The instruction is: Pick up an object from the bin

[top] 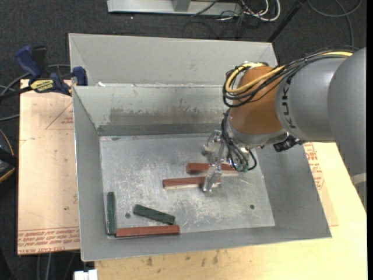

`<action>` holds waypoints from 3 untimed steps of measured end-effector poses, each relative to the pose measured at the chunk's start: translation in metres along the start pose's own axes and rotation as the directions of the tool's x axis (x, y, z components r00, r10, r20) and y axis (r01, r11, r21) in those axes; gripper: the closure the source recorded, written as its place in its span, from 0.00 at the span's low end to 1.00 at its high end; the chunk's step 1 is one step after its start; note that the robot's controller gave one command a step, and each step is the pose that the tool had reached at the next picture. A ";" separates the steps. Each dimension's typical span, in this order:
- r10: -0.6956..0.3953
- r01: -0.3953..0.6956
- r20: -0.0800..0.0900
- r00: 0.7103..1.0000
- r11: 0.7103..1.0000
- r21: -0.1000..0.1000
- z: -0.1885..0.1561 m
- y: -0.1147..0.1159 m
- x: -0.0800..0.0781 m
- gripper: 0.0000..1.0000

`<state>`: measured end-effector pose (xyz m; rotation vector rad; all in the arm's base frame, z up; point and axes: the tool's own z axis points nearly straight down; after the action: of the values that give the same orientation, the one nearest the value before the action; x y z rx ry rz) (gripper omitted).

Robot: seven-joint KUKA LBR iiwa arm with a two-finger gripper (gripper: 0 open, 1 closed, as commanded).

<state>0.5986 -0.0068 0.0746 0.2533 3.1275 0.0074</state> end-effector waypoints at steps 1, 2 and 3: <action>0.216 -0.216 0.019 0.976 0.976 -0.001 -0.005 0.007 0.005 1.00; 0.215 -0.216 0.019 0.976 0.976 -0.001 -0.005 0.007 0.005 1.00; 0.216 -0.216 0.017 0.976 0.976 0.000 -0.007 0.007 0.006 1.00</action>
Offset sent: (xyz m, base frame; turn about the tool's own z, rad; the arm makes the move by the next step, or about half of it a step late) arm 0.0000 0.0000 0.0000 0.0000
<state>0.5943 0.0014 0.0815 0.5881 3.0658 0.0031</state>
